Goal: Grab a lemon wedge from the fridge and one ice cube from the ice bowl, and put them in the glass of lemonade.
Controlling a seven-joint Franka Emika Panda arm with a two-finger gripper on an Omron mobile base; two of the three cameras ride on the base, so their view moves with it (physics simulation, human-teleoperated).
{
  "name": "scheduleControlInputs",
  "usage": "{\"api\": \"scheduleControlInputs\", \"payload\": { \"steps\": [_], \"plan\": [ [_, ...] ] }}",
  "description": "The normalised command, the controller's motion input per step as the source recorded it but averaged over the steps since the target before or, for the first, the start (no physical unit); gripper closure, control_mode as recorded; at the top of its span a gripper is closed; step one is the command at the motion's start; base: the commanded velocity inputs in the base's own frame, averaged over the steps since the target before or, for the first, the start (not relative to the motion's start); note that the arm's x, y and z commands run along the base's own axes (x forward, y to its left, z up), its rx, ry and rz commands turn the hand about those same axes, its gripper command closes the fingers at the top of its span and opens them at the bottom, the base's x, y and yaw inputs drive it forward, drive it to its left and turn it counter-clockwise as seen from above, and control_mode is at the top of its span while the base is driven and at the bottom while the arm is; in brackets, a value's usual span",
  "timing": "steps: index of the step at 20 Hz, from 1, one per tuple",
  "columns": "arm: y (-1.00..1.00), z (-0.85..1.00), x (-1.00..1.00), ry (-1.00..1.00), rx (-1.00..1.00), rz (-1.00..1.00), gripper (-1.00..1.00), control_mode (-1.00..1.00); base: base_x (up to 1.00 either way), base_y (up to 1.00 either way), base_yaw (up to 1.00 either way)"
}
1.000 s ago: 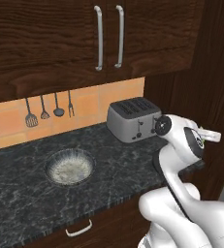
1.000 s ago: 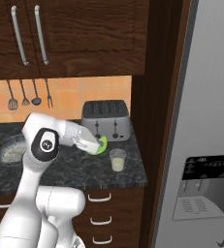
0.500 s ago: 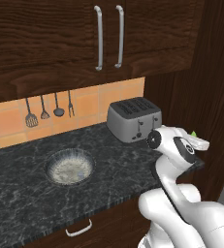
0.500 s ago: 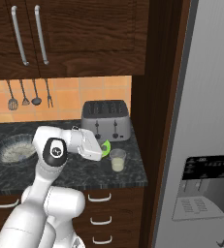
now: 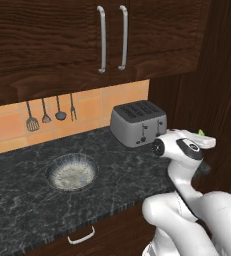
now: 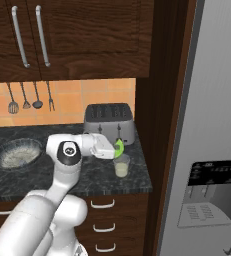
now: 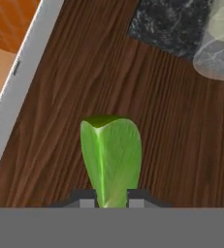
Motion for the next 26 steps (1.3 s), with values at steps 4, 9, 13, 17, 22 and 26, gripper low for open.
{"api": "scheduleControlInputs", "payload": {
  "steps": [4,9,13,17,22,26],
  "plan": [
    [0.03,-0.20,0.37,0.04,-0.04,0.00,1.00,-1.00,0.00,0.00,0.00],
    [0.00,-0.19,0.05,0.00,0.00,0.00,1.00,-1.00,0.00,0.00,0.00],
    [0.03,-0.16,0.02,0.00,0.00,-0.01,1.00,-1.00,0.00,0.00,0.00],
    [0.10,-0.34,0.02,0.01,-0.01,0.00,1.00,-1.00,0.00,0.00,0.00],
    [0.02,-0.53,0.17,0.01,-0.04,0.00,1.00,-1.00,0.00,0.00,0.00],
    [0.00,-0.64,0.11,0.00,-0.01,0.00,1.00,-1.00,0.00,0.00,0.00]
  ]
}}
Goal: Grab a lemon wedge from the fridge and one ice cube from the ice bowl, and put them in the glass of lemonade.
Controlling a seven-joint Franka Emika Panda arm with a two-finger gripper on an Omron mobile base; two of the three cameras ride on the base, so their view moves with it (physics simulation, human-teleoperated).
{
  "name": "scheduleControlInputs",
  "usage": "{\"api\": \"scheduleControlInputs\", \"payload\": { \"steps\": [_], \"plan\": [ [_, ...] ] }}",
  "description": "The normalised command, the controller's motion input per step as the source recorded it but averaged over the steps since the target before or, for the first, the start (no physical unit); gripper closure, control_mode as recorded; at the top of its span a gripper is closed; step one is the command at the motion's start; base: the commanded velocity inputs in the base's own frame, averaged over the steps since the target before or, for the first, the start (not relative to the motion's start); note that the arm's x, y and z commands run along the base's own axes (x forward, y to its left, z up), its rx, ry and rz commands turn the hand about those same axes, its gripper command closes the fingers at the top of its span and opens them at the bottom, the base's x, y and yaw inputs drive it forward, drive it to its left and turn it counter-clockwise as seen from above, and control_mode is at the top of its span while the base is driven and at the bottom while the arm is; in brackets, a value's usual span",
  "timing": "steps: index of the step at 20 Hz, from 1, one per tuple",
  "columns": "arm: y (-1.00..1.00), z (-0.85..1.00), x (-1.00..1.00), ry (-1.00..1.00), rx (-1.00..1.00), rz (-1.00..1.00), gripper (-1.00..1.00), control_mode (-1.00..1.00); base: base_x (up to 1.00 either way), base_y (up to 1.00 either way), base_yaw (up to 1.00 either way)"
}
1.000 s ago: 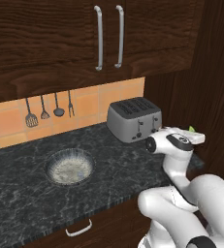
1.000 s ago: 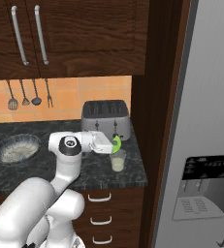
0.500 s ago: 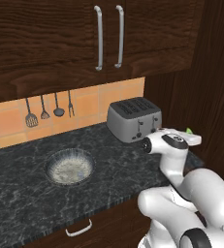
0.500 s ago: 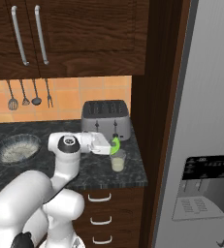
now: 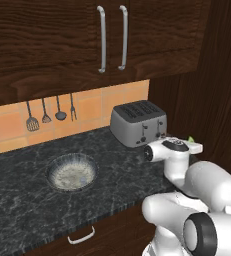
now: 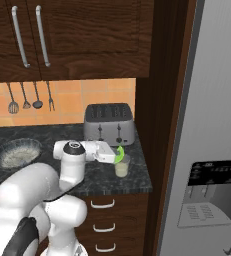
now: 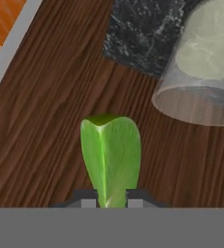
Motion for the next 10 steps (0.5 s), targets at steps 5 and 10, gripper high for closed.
{"api": "scheduleControlInputs", "payload": {
  "steps": [5,10],
  "plan": [
    [0.00,-0.39,0.19,0.00,0.00,0.00,1.00,-1.00,0.00,0.00,0.00],
    [0.00,-0.07,0.23,0.00,0.00,0.00,1.00,-1.00,0.00,0.00,0.00]
  ]
}}
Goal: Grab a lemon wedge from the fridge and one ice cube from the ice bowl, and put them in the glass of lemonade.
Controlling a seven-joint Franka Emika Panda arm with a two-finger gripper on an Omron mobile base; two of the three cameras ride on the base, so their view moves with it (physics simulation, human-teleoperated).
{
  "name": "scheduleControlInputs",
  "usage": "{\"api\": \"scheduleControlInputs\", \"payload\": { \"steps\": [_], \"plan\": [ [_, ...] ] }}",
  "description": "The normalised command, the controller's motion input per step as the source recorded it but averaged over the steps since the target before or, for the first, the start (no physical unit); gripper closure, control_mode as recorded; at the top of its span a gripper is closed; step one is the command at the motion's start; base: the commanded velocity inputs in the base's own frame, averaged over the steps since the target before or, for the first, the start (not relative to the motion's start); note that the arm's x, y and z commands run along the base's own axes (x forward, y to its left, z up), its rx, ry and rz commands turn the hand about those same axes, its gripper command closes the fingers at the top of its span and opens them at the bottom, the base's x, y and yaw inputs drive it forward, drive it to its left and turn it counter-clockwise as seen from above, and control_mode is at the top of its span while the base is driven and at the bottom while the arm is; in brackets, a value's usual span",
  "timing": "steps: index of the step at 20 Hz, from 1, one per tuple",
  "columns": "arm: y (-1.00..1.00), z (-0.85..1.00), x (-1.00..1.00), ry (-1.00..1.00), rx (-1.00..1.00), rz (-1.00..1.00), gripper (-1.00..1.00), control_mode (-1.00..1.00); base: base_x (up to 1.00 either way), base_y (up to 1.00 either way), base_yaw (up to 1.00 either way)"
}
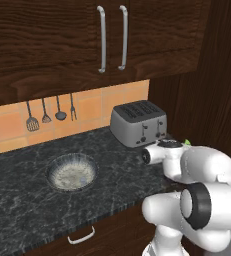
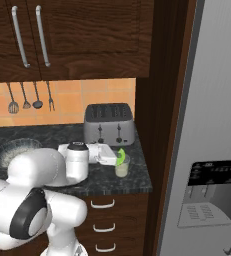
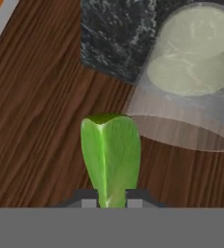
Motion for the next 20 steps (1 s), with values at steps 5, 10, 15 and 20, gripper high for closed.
{"api": "scheduleControlInputs", "payload": {
  "steps": [5,10,15,20],
  "plan": [
    [0.00,0.02,0.22,0.00,0.00,0.00,1.00,-1.00,0.00,0.00,0.00],
    [-0.03,0.00,0.30,0.00,0.00,0.00,1.00,-1.00,0.00,0.00,0.00],
    [-0.28,-0.14,0.21,-0.02,0.00,0.00,1.00,-1.00,0.00,0.00,0.00],
    [-0.08,-0.43,0.09,-0.04,0.00,0.00,1.00,-1.00,0.00,0.00,0.00]
  ]
}}
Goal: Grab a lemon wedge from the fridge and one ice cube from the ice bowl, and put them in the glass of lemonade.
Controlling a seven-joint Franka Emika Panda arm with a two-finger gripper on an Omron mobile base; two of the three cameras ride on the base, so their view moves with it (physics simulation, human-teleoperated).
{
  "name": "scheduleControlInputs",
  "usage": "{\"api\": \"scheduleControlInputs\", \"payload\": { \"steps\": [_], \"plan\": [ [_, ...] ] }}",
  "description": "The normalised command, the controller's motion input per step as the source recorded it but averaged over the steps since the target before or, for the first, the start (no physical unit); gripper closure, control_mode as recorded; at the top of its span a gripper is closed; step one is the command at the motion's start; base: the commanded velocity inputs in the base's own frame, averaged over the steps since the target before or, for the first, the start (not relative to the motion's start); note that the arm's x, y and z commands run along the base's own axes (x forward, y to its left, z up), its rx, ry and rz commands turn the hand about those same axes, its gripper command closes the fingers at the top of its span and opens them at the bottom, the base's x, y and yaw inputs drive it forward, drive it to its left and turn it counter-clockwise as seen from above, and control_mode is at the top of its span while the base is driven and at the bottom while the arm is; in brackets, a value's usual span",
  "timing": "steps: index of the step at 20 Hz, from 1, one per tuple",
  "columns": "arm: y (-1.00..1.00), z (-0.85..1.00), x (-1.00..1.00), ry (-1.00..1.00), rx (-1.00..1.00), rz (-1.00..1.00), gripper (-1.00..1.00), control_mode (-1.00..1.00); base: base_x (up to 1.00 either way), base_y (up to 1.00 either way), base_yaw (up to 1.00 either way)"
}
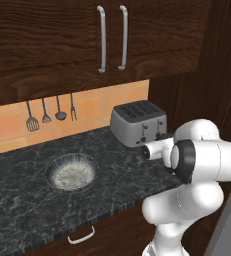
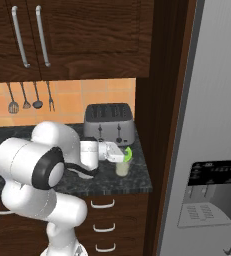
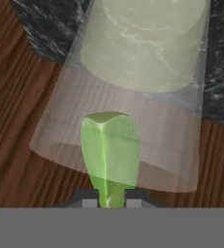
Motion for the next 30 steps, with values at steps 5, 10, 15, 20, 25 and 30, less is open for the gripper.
{"api": "scheduleControlInputs", "payload": {
  "steps": [5,10,15,20,25,30],
  "plan": [
    [0.02,-0.13,0.01,-0.06,0.00,0.00,1.00,-1.00,0.00,0.00,0.00],
    [0.09,0.00,0.00,-0.06,0.00,0.00,-1.00,-1.00,0.00,0.00,0.00],
    [0.15,0.23,-0.07,-0.05,0.00,0.00,-1.00,-1.00,0.00,0.00,0.00],
    [0.27,0.93,-0.70,-0.10,0.03,0.03,-1.00,-1.00,0.00,0.00,0.00],
    [0.09,1.00,-0.92,0.04,0.13,0.09,-1.00,-1.00,0.00,0.00,0.00],
    [0.19,0.69,-0.94,0.26,0.19,0.17,-1.00,-1.00,0.00,0.00,0.00]
  ]
}}
